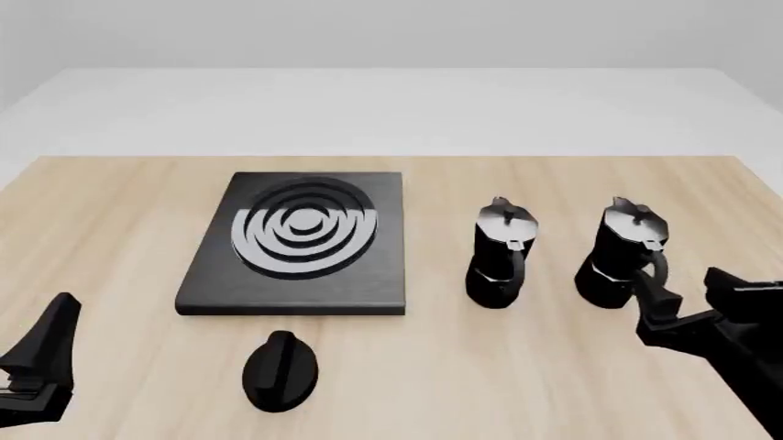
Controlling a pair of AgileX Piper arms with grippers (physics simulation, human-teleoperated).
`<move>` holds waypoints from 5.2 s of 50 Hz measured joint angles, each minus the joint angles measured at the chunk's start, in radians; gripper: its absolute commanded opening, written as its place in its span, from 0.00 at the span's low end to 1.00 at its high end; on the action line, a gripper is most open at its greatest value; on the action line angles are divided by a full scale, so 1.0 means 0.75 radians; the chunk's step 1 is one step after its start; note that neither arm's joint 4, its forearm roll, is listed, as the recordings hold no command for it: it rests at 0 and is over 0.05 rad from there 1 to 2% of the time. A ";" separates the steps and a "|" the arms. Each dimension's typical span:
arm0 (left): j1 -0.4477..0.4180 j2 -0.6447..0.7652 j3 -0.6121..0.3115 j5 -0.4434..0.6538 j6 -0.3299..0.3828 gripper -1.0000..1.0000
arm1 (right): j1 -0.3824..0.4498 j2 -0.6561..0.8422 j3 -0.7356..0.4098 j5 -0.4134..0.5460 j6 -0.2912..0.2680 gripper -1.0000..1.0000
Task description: Put the right moka pot on the stove.
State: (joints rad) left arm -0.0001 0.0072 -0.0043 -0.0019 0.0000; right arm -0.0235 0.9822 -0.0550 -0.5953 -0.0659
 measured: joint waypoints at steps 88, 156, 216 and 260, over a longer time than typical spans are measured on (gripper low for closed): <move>0.000 0.000 0.000 0.000 0.000 1.00 | -0.056 0.590 -0.191 -0.270 -0.018 0.00; 0.000 0.000 0.000 0.000 0.000 1.00 | 0.253 0.220 -0.867 0.315 -0.144 0.00; 0.000 0.000 0.000 0.000 0.000 1.00 | 0.740 0.876 -1.490 0.113 0.026 0.00; 0.000 0.000 0.000 0.000 0.000 1.00 | 0.839 1.461 -2.039 0.133 0.074 0.00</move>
State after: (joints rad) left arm 0.0000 0.0072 -0.0043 -0.0019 0.0001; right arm 0.6057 2.0782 -1.5840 -0.4956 -0.0105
